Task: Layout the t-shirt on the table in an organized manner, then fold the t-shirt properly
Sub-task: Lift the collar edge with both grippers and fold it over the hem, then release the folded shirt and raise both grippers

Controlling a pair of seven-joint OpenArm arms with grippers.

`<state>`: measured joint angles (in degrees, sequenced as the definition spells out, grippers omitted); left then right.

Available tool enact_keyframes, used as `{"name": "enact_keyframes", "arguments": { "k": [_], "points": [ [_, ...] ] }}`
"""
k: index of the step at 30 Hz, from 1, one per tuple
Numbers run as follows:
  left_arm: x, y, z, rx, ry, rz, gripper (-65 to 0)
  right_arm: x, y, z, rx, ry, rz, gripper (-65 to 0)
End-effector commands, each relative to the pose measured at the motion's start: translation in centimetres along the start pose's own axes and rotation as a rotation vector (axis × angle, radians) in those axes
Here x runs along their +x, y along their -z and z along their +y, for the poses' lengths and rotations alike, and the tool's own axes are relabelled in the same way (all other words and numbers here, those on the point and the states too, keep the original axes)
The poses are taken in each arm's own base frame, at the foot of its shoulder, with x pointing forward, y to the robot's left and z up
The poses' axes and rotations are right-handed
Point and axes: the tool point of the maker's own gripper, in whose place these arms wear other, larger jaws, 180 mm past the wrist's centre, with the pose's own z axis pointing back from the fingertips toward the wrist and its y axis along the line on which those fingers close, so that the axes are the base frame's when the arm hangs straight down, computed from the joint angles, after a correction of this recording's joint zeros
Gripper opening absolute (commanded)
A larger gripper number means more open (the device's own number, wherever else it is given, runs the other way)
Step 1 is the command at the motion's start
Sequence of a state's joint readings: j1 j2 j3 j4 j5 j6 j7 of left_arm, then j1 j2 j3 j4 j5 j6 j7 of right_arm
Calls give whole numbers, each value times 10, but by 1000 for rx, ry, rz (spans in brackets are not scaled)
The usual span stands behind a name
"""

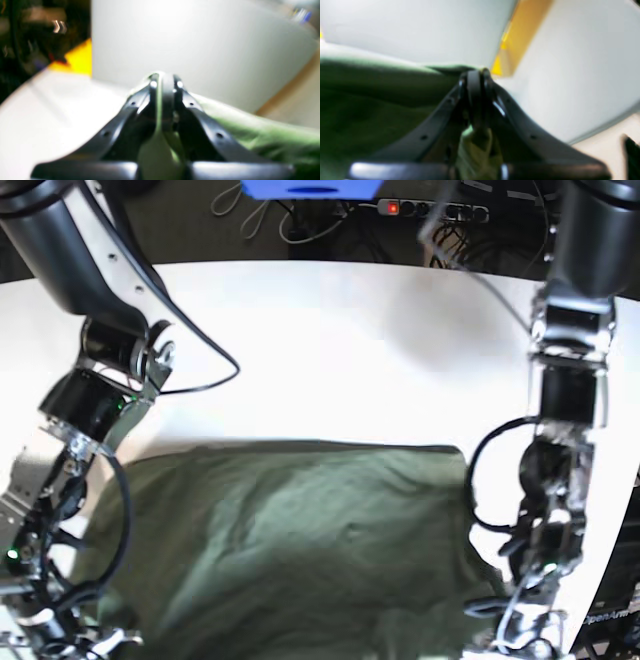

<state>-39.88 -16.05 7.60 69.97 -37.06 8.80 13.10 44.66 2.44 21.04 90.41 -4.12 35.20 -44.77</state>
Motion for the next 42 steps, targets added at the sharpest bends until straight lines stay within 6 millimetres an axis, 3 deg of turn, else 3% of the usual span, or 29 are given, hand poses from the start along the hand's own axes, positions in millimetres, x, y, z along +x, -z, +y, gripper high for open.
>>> {"name": "enact_keyframes", "arguments": {
  "k": [1,6,8,11,15,17,20,23,26,28,30,34,37,42],
  "points": [
    [36,10,-4,-3,-3,-90,-647,24,1,-10,-19,-9,-70,-650],
    [12,40,10,78,-50,1,-646,7,25,-13,-5,-11,-30,-650],
    [7,51,15,105,-64,31,-645,-1,33,-15,8,-1,-7,-619],
    [-13,60,28,160,-75,103,-611,-23,42,-17,27,9,56,-506],
    [-45,66,40,224,-93,204,-405,-49,51,-9,60,36,122,-309],
    [-54,65,46,243,-98,225,-351,-59,49,-10,58,37,141,-227],
    [-50,64,50,251,-92,166,-343,-82,44,-5,66,42,179,-144],
    [-65,57,58,265,-93,184,-343,-103,39,0,74,43,217,-127],
    [-96,39,70,280,-84,224,-343,-121,24,0,58,19,235,-127],
    [-120,16,85,291,-65,250,-343,-134,11,1,49,-1,250,-127],
    [-143,-6,86,273,-58,291,-344,-146,0,4,45,-14,264,-127],
    [-187,-58,71,207,-63,383,-344,-177,-16,12,55,-18,320,-127],
    [-202,-99,62,162,-51,404,-344,-197,-28,17,62,-23,360,-127],
    [-221,-160,41,105,-67,436,-344,-211,-43,19,61,-39,384,-127]
  ]
}}
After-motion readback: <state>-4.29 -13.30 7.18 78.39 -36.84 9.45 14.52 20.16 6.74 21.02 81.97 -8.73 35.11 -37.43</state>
